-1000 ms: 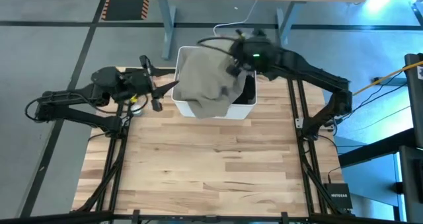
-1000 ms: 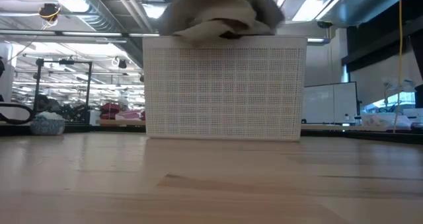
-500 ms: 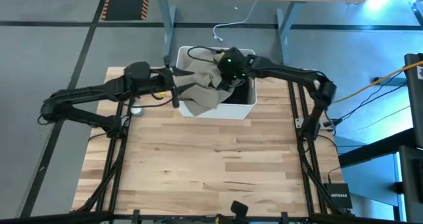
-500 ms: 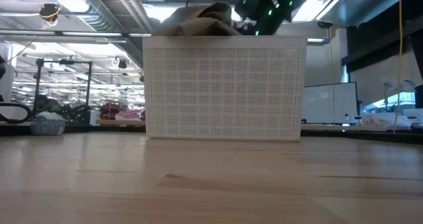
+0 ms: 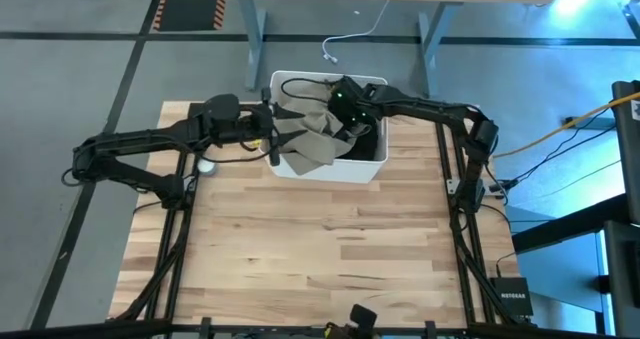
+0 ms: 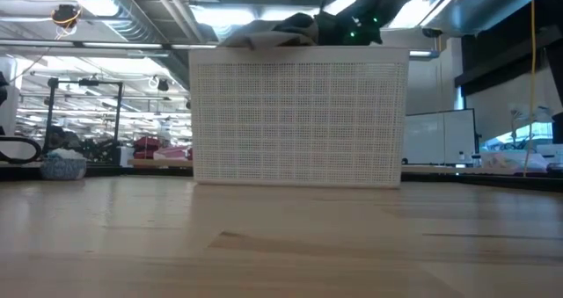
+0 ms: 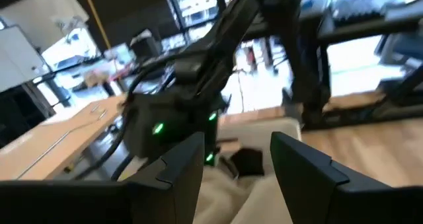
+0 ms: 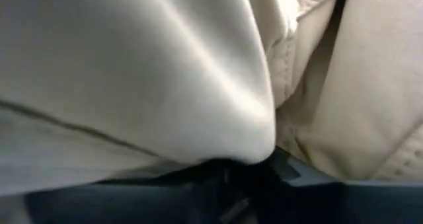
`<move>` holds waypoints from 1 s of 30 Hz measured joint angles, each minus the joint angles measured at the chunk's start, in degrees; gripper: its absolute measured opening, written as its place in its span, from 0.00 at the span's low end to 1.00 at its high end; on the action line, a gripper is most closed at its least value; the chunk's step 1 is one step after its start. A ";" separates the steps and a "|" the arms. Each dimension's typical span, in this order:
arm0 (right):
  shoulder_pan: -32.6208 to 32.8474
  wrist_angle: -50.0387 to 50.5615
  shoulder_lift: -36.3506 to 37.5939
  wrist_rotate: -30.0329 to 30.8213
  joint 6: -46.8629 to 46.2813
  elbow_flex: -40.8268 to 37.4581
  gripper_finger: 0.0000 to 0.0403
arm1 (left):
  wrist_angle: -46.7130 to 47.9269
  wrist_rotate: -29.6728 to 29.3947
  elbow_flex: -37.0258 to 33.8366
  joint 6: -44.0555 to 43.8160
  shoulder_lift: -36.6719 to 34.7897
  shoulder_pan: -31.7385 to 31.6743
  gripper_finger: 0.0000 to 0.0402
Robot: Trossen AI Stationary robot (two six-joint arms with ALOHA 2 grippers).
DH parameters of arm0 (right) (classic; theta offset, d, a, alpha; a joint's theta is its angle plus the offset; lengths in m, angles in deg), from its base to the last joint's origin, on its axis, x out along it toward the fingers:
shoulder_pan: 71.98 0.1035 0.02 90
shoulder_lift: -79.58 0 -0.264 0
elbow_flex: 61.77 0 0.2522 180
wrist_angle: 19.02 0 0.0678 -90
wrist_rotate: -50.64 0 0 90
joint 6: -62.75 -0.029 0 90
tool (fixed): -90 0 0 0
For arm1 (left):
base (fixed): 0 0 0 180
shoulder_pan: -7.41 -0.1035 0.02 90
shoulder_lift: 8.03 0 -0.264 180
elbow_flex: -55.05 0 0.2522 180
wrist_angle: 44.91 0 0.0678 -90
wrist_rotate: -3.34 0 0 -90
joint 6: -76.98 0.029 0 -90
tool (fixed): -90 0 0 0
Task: Sort clothes
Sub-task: Put the brown short into the white laundry bin, then return to Home Position
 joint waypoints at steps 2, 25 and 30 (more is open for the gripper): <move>0.06 4.43 0.00 0.58 1.86 3.55 0.22 | -0.76 0.06 0.02 -1.36 -0.57 0.67 0.42; 0.17 26.64 17.62 -0.96 5.02 22.82 0.60 | 5.64 -0.23 0.02 -8.65 -1.94 1.19 0.42; 0.17 24.80 26.18 -2.99 3.74 15.57 0.60 | 7.82 -0.28 0.04 -8.98 -4.93 3.63 0.42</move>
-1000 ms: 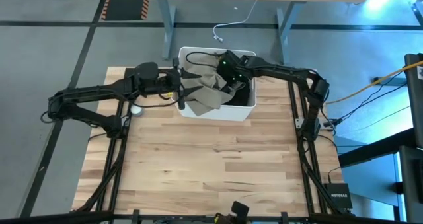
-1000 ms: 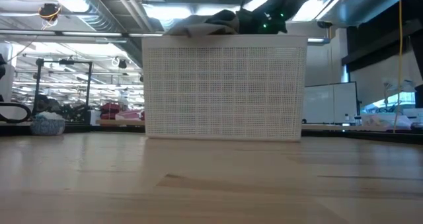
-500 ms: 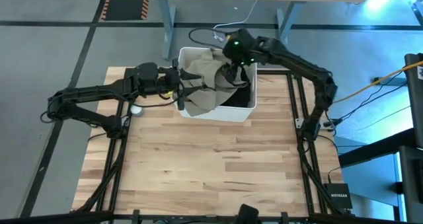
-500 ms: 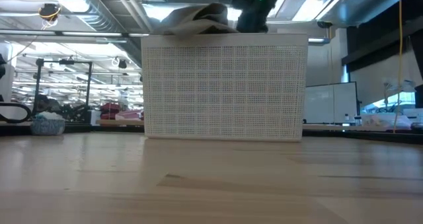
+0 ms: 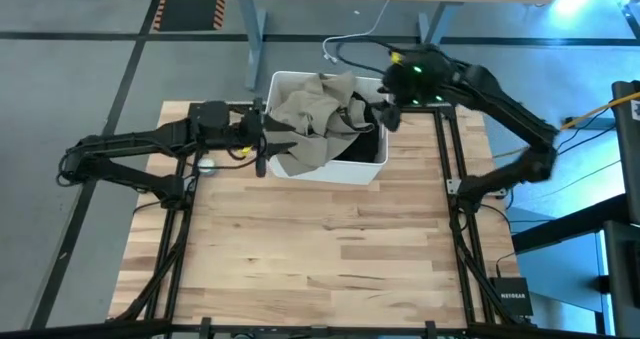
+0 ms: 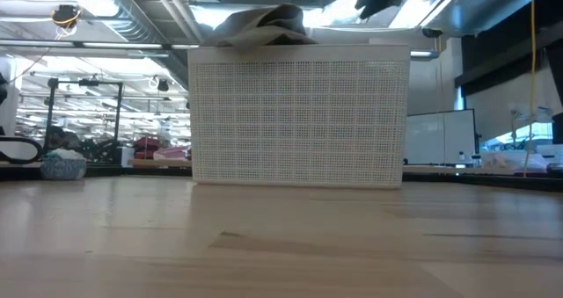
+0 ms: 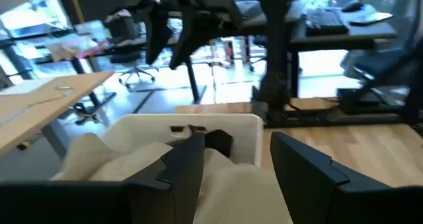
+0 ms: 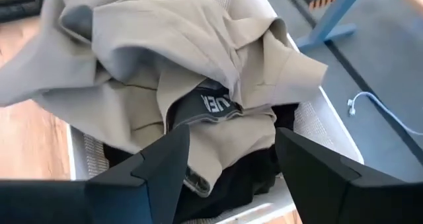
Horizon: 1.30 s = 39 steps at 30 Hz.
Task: Sort clothes
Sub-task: Return to Home Position
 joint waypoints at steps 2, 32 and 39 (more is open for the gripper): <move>0.00 -3.50 4.95 -0.02 -0.79 -5.71 0.60 | 1.89 -0.18 0.01 -0.12 -1.00 0.57 0.42; -0.02 -62.76 57.56 -12.79 -15.59 -81.60 0.60 | -27.67 -13.66 -45.09 -16.58 -27.37 9.78 0.42; -0.02 -62.73 58.77 -13.45 -15.88 -84.36 0.60 | -20.96 -13.79 -46.05 -17.60 -35.84 10.27 0.42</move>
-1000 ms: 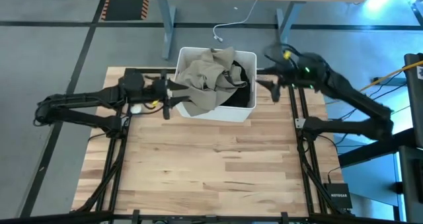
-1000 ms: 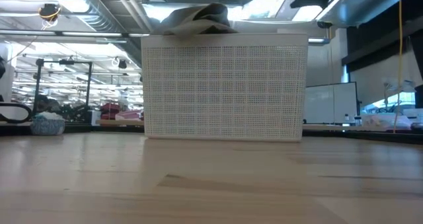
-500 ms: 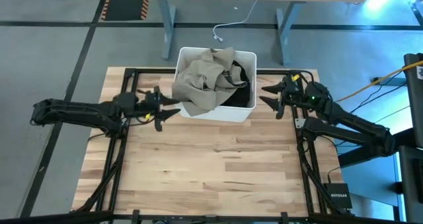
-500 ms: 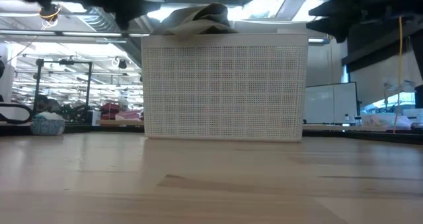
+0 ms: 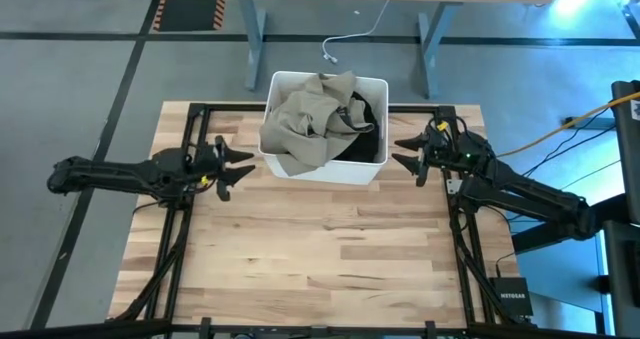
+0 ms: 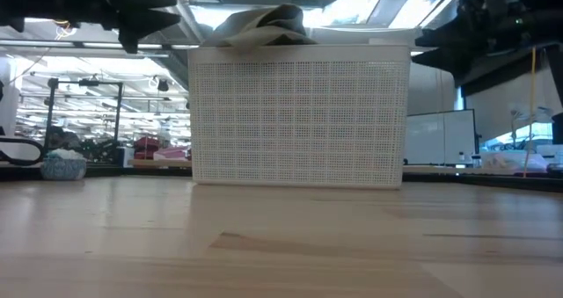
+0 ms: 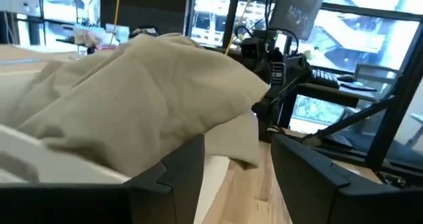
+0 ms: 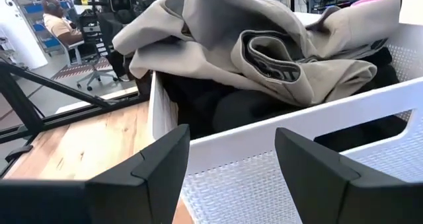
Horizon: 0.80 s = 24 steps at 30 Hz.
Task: Sort clothes
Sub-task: Return to Home Position
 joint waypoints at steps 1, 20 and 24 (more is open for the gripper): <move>0.00 -0.06 0.18 -0.02 -0.13 -0.21 0.60 | 1.37 -0.11 0.00 -0.55 -0.73 -0.02 0.42; 28.24 -13.96 1.84 29.01 -2.45 -13.61 0.60 | -0.53 -1.69 -9.75 -4.69 -4.89 -0.02 0.42; 32.60 -13.91 1.84 31.54 -1.68 -13.71 0.60 | 0.13 -1.78 -12.27 -5.38 -6.78 -0.02 0.42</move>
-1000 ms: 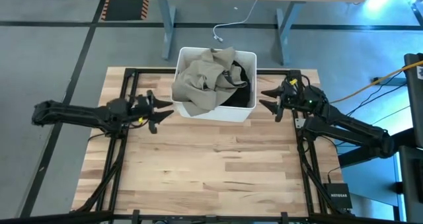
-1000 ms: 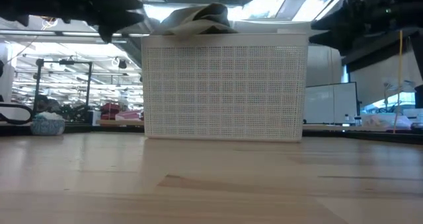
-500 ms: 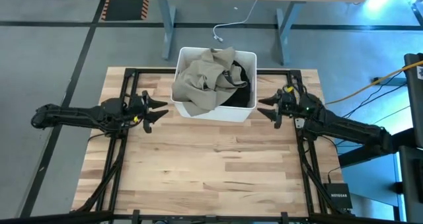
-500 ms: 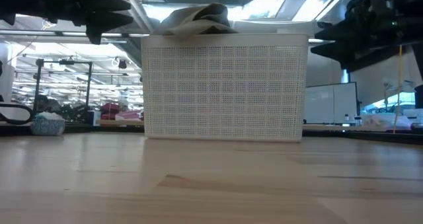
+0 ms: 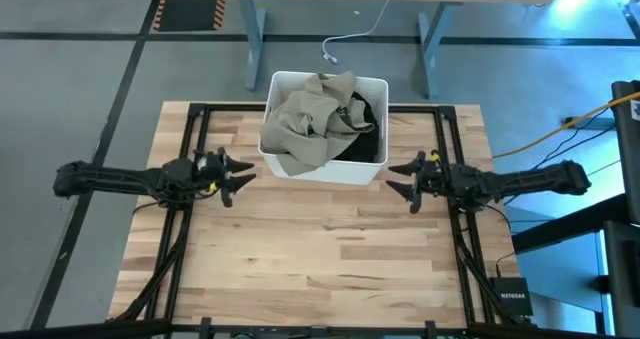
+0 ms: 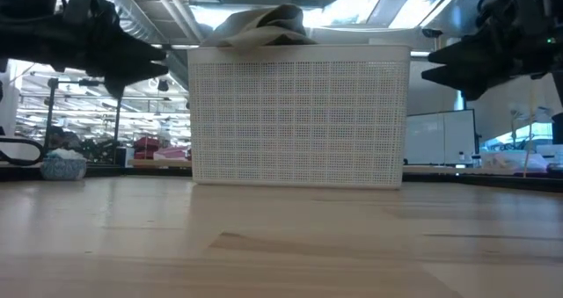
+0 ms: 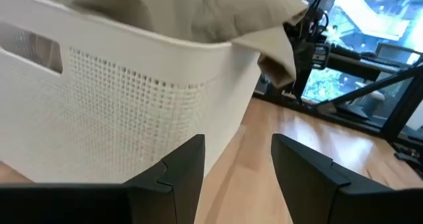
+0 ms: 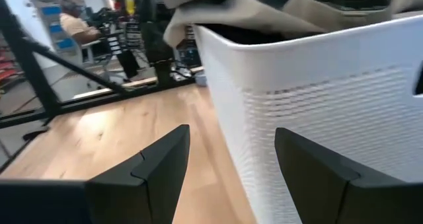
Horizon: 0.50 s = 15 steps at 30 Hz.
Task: Sort clothes
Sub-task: Return to Home Position
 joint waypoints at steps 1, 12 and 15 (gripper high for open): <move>0.58 0.01 0.00 -0.02 0.00 0.00 0.60 | 0.96 0.02 -0.06 0.08 -0.50 0.00 0.42; 1.29 8.72 0.00 1.40 -2.70 0.02 0.60 | 11.78 0.11 -0.06 -0.75 -9.96 -0.23 0.42; 1.26 9.59 0.19 5.27 -2.82 0.02 0.60 | 14.68 0.11 -0.06 -0.73 -13.66 -0.22 0.42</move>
